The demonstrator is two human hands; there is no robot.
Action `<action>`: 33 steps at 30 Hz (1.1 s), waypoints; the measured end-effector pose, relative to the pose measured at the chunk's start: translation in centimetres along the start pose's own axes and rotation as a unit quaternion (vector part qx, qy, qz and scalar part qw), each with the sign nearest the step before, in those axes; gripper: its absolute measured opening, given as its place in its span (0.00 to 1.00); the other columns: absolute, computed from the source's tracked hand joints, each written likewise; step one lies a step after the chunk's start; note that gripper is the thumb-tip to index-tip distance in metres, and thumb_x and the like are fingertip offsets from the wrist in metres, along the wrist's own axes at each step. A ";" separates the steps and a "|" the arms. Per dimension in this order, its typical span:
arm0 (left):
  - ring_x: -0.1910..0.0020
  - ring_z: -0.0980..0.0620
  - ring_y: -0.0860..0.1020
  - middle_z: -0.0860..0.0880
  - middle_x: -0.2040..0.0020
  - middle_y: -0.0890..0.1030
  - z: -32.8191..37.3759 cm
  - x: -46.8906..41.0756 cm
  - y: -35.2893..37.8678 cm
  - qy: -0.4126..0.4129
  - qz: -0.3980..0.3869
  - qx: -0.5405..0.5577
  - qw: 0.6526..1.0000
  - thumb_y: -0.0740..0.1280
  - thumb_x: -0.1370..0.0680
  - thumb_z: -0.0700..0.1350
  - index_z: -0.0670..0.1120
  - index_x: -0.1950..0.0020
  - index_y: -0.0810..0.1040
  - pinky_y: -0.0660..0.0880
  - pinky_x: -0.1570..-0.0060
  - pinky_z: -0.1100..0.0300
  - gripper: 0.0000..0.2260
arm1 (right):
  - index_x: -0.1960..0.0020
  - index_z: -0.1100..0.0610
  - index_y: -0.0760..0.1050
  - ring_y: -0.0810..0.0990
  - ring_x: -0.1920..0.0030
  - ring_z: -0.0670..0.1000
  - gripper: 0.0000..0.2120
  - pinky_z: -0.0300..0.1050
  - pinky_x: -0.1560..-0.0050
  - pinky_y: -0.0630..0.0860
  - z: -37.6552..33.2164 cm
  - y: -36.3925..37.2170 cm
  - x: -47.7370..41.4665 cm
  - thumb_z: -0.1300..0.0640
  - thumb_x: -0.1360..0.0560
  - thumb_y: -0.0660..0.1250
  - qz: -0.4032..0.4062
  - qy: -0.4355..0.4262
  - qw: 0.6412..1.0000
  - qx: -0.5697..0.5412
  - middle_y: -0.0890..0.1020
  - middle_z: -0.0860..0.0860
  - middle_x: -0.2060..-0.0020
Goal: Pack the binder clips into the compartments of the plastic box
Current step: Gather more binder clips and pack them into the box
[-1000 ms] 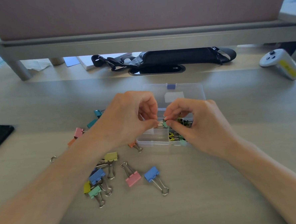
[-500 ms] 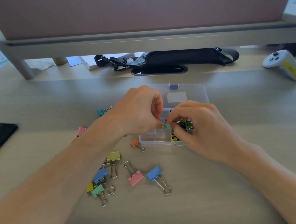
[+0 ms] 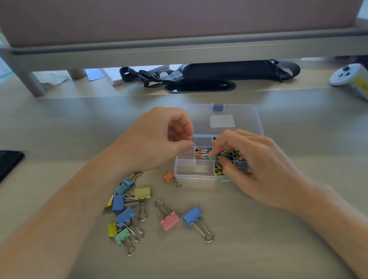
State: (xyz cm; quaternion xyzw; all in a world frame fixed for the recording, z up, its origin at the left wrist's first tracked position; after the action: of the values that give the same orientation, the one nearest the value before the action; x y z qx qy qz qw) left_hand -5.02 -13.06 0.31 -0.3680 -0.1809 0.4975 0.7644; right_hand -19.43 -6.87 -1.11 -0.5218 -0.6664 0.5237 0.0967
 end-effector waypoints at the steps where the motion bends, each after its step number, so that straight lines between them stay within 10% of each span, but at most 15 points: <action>1: 0.61 0.57 0.82 0.55 0.60 0.84 -0.6 0.6 -0.9 -0.004 0.018 0.004 1.000 0.76 0.25 0.41 0.52 0.55 0.81 0.80 0.56 0.59 0.07 | 0.44 0.51 0.76 0.81 0.50 0.47 0.06 0.53 0.54 0.80 0.0 0.1 0.0 0.58 0.20 0.65 0.000 -0.002 1.000 -0.002 0.81 0.43 0.51; 6: 0.60 0.53 0.83 0.54 0.59 0.85 -2.7 3.1 -3.1 -0.018 -0.003 0.005 1.000 0.74 0.24 0.40 0.53 0.55 0.82 0.82 0.53 0.51 0.07 | 0.45 0.51 0.77 0.80 0.47 0.45 0.07 0.53 0.52 0.80 0.4 0.0 0.2 0.60 0.21 0.69 0.016 0.006 1.000 -0.008 0.81 0.41 0.51; 16: 0.60 0.59 0.80 0.63 0.58 0.83 -3.9 6.1 -3.0 -0.034 -0.206 -0.114 0.971 0.76 0.25 0.45 0.62 0.55 0.84 0.74 0.63 0.68 0.09 | 0.45 0.49 0.78 0.80 0.45 0.43 0.09 0.52 0.50 0.80 0.3 0.1 0.2 0.58 0.24 0.70 0.027 0.015 1.000 -0.005 0.80 0.41 0.49; 33: 0.63 0.66 0.80 0.71 0.63 0.80 -5.0 5.6 -2.8 -0.079 -0.164 -0.229 0.956 0.79 0.31 0.57 0.56 0.59 0.83 0.76 0.62 0.66 0.09 | 0.46 0.49 0.78 0.80 0.46 0.42 0.10 0.46 0.49 0.77 0.5 0.0 0.2 0.59 0.25 0.71 0.033 0.019 0.999 -0.009 0.80 0.40 0.50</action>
State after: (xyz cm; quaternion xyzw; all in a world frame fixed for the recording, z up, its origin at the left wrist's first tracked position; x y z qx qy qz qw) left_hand 2.37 -10.63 -1.43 -0.4577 -0.4076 0.3385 0.7140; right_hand -19.86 -6.98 -1.43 -0.5538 -0.6517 0.5108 0.0871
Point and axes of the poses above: each hand's wrist, its own x-axis away from the middle knuckle, its own y-axis out of the palm, z = x × y, the point moved 10 cm from there along -x, towards the middle knuckle
